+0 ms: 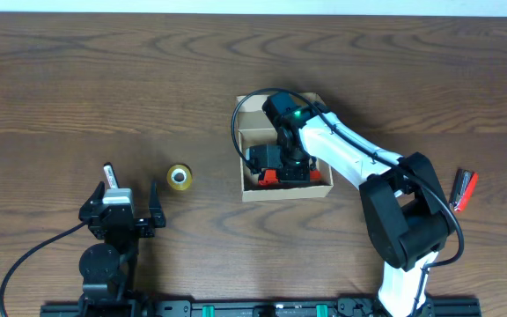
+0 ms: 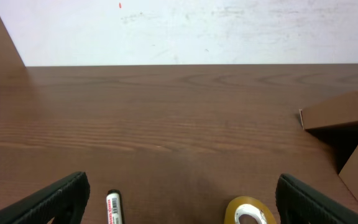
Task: Pack container
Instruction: 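Carry the box cutter with right gripper and lower into box, then move right gripper back and grasp the blue-capped marker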
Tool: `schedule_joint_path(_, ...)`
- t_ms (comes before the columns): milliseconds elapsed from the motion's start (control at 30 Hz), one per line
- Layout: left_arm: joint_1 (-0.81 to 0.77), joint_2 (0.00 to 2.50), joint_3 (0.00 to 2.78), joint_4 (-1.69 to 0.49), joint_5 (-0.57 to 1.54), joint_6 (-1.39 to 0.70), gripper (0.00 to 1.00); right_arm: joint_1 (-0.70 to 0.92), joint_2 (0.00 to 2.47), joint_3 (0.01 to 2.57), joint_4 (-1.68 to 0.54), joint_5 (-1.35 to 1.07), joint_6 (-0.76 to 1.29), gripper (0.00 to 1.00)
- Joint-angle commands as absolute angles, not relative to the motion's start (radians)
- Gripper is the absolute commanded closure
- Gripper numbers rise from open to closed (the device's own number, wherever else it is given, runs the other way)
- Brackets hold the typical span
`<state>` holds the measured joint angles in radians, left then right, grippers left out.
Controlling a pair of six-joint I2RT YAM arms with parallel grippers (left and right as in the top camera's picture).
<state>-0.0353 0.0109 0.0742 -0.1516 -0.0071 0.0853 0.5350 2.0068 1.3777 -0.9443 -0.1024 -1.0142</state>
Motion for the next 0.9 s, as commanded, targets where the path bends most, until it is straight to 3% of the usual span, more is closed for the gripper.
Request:
schedule_joint_path(0, -0.033, 0.006, 0.045, -0.164, -0.007, 0.082, 0.05, 0.529, 2.0, 1.4, -0.947, -0.106, -1.002, 0.75)
schedule_joint_path(267, -0.033, 0.006, 0.045, -0.164, -0.007, 0.082, 0.05, 0.515, 1.894, 1.531, -0.991, -0.241, -0.865, 0.55)
schedule_joint_path(333, -0.033, 0.006, 0.045, -0.164, -0.007, 0.082, 0.05, 0.495, 1.858, 1.569, -0.99, -0.273, -0.753, 0.46)
schedule_joint_path(433, -0.033, 0.006, 0.045, -0.164, -0.007, 0.082, 0.05, 0.447, 1.81, 1.616, -0.99, -0.27, -0.48, 0.2)
schedule_joint_path(533, -0.033, 0.006, 0.045, -0.164, -0.007, 0.082, 0.05, 0.37, 1.767, 1.636, -0.983, -0.199, -0.301, 0.23)
schedule_joint_path(567, -0.033, 0.006, 0.045, -0.164, -0.007, 0.082, 0.05, 0.328, 1.752, 1.637, -0.975, -0.136, -0.213, 0.11)
schedule_joint_path(667, -0.033, 0.006, 0.045, -0.164, -0.007, 0.082, 0.05, 0.204, 1.721, 1.637, -0.978, 0.003, 0.0, 0.04)
schedule_joint_path(867, -0.033, 0.006, 0.045, -0.164, -0.007, 0.082, 0.05, -0.111, 1.715, 1.636, -1.077, 0.079, 0.284, 0.01)
